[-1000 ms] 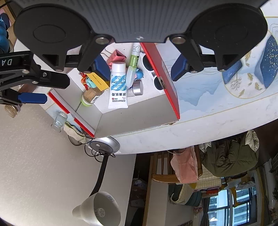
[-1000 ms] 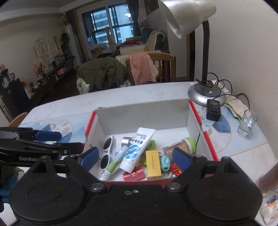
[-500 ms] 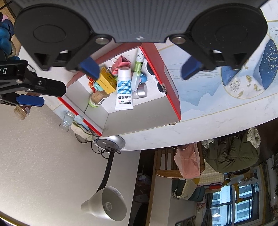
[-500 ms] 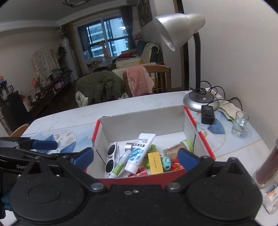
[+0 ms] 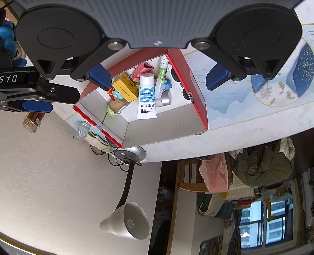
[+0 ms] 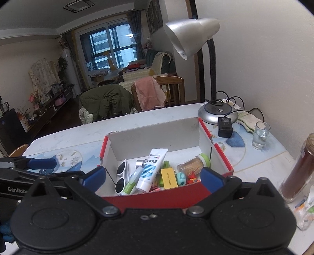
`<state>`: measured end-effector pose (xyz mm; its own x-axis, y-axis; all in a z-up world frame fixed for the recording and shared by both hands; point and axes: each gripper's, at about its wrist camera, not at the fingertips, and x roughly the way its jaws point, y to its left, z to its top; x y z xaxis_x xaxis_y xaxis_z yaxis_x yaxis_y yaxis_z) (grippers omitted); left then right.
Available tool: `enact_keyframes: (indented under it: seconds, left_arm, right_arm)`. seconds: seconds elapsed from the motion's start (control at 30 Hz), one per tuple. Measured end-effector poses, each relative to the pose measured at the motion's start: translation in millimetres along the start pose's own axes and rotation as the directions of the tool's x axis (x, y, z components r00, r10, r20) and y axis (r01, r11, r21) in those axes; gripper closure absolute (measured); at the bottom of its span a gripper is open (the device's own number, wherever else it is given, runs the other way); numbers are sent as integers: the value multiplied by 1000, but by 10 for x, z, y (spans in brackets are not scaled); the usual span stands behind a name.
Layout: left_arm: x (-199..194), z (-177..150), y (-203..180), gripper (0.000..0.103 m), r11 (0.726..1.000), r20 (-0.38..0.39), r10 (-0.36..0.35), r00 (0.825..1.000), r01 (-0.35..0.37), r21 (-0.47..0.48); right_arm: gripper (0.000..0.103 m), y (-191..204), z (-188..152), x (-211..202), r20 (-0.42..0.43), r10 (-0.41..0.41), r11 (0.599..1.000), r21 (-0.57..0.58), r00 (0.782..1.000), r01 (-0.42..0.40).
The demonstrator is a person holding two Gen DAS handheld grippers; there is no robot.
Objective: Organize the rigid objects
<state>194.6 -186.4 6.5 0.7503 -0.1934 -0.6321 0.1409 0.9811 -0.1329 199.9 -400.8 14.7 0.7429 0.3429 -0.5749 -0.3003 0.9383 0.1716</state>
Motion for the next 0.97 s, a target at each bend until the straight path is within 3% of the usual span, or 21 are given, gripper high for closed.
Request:
enact_keyframes:
  seconds: [0.97]
  left_arm:
    - [30, -141, 43, 0, 1000, -34, -12, 999, 12, 9]
  right_arm:
    - [0, -41, -76, -3, -25, -27, 999, 41, 999, 28]
